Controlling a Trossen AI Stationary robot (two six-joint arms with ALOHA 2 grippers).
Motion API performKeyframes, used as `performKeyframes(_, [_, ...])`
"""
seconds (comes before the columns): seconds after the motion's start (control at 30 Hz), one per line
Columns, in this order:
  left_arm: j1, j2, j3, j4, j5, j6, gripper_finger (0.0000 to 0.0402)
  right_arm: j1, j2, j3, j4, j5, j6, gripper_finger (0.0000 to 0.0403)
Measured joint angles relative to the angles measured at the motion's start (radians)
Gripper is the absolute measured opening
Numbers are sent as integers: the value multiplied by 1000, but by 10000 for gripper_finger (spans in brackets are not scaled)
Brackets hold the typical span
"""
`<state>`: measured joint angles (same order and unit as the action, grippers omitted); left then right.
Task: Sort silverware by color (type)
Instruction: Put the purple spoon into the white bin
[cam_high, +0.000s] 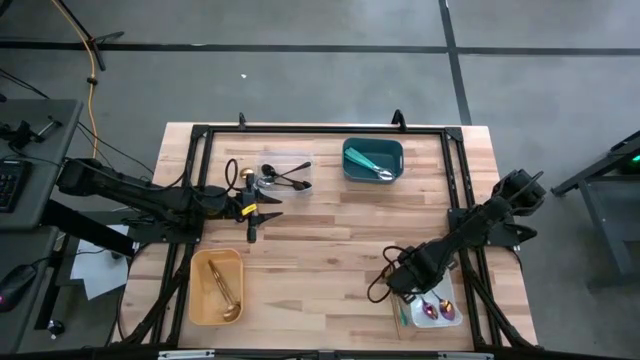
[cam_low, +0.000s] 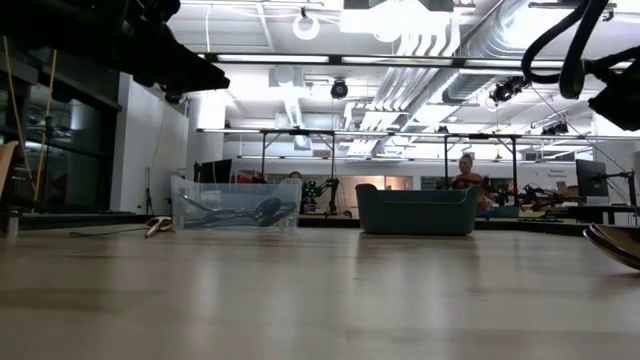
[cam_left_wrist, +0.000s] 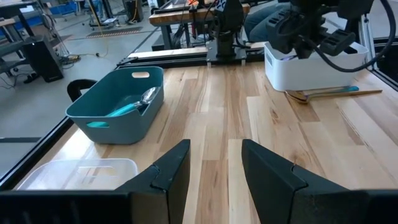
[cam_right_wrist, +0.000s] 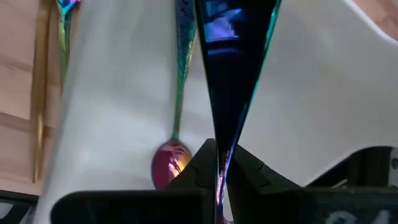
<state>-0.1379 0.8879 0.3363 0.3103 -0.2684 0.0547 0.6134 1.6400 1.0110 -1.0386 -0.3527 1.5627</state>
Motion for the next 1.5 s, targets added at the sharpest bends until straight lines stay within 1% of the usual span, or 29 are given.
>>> performKeyframes(0.1, [0, 0, 0, 0, 0, 1, 136, -1, 0, -11, 12, 2, 0, 15])
performKeyframes(0.27, [0, 0, 0, 0, 0, 1, 136, 0, 0, -12, 17, 4, 0, 58])
performKeyframes(0.47, [0, 0, 0, 0, 0, 1, 136, 0, 0, -1, 10, -5, -77, 93])
performKeyframes(0.6, [0, 0, 0, 0, 0, 1, 136, 0, 0, 75, -74, -7, -128, 108])
performKeyframes(0.77, [0, 0, 0, 0, 0, 1, 136, 0, 0, 236, -240, 13, -184, 113])
performKeyframes(0.83, [0, 0, 0, 0, 0, 1, 136, 0, 0, 301, -257, 58, -193, 112])
performKeyframes(0.9, [0, 0, 0, 0, 0, 1, 136, 0, 0, 361, -227, 140, -210, 112])
performKeyframes(1.0, [0, 0, 0, 0, 0, 1, 136, 0, 0, 419, -91, 277, -283, 112])
performKeyframes(1.07, [0, 0, 0, 0, 0, 1, 136, -12, 0, 431, 51, 308, -356, 110])
performKeyframes(1.13, [0, 0, 0, 0, 0, 1, 136, -34, 17, 433, 181, 299, -412, 100])
performKeyframes(1.23, [0, 0, 0, 0, 0, 1, 136, -68, 77, 433, 278, 213, -523, 65])
performKeyframes(1.3, [0, 0, 0, 0, 0, 1, 136, -85, 123, 432, 272, 125, -613, 29])
performKeyframes(1.37, [0, 0, 0, 0, 0, 1, 136, -95, 164, 431, 234, 48, -704, 8])
performKeyframes(1.4, [0, 0, 0, 0, 0, 1, 136, -97, 182, 431, 209, 27, -735, 8])
performKeyframes(1.5, [0, 0, 0, 0, 0, 1, 136, -103, 224, 430, 123, 15, -800, 13])
